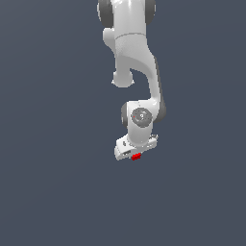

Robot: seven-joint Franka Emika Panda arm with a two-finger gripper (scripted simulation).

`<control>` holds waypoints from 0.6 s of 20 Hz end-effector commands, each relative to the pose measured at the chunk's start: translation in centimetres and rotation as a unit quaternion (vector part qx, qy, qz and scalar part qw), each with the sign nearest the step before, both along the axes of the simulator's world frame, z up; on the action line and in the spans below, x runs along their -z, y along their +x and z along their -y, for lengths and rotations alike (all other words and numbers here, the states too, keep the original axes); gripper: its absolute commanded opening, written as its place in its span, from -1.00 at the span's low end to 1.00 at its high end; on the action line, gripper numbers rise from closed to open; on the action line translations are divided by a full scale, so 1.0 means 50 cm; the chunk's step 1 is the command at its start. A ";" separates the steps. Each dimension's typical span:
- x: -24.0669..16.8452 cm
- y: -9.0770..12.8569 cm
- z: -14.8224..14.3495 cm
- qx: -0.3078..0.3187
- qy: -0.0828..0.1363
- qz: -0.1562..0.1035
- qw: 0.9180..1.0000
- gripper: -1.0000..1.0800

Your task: Pick up the red cube and move it to a goal position.

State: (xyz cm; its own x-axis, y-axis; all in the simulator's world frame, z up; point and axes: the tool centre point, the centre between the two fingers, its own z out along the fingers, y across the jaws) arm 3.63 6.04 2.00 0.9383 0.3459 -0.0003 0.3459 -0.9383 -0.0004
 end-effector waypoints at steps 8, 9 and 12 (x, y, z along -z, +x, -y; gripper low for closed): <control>-0.033 0.011 0.007 0.000 0.000 0.000 1.000 -1.00; -0.043 0.014 0.009 0.000 0.000 0.000 1.000 -1.00; -0.080 0.026 0.016 0.000 0.000 0.000 1.000 -1.00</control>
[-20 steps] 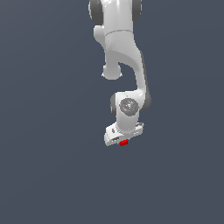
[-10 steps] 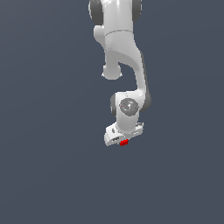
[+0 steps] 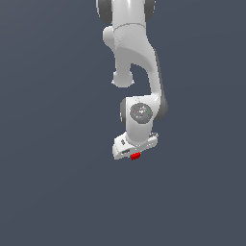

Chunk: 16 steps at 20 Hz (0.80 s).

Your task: Pick up the red cube and move it to a goal position.

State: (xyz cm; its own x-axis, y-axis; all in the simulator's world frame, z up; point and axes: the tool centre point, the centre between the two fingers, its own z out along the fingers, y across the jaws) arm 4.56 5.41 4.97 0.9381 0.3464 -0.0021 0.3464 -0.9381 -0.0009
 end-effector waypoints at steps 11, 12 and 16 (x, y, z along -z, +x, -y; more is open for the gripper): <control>-0.176 0.062 0.037 0.000 0.000 0.001 1.000 -1.00; -0.185 0.066 0.038 0.000 0.000 0.001 1.000 -1.00; -0.205 0.074 0.043 0.000 0.000 0.001 1.000 -1.00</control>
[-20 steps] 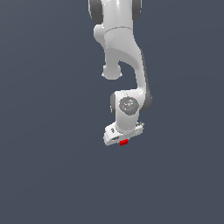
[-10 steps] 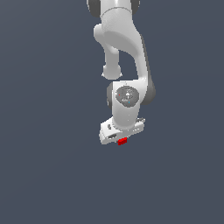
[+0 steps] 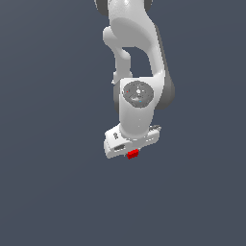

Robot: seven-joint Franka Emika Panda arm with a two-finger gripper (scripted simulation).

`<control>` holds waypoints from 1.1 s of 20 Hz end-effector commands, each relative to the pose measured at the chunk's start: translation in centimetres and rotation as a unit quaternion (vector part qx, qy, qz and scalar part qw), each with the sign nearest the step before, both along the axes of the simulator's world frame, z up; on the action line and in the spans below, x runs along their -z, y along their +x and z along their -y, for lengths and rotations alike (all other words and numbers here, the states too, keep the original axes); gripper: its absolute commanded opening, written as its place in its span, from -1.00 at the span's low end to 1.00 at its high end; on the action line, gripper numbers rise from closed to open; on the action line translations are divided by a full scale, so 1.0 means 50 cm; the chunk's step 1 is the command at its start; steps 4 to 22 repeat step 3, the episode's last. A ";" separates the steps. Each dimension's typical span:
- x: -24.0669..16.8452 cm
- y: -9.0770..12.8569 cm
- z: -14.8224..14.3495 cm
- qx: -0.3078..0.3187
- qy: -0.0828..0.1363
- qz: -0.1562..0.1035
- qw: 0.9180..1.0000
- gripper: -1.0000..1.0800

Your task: Pick up the red cube and move it to a goal position.

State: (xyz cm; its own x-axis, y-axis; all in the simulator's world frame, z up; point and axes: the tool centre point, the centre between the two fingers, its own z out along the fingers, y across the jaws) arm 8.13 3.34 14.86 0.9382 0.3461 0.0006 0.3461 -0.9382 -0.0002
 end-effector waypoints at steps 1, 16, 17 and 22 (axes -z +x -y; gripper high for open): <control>-0.010 0.004 0.002 0.000 0.000 0.000 1.000 -1.00; -0.012 0.005 0.002 0.000 0.000 0.000 1.000 -1.00; -0.012 0.005 0.002 0.000 0.000 0.000 1.000 -1.00; -0.012 0.005 0.002 0.000 0.000 0.000 1.000 -1.00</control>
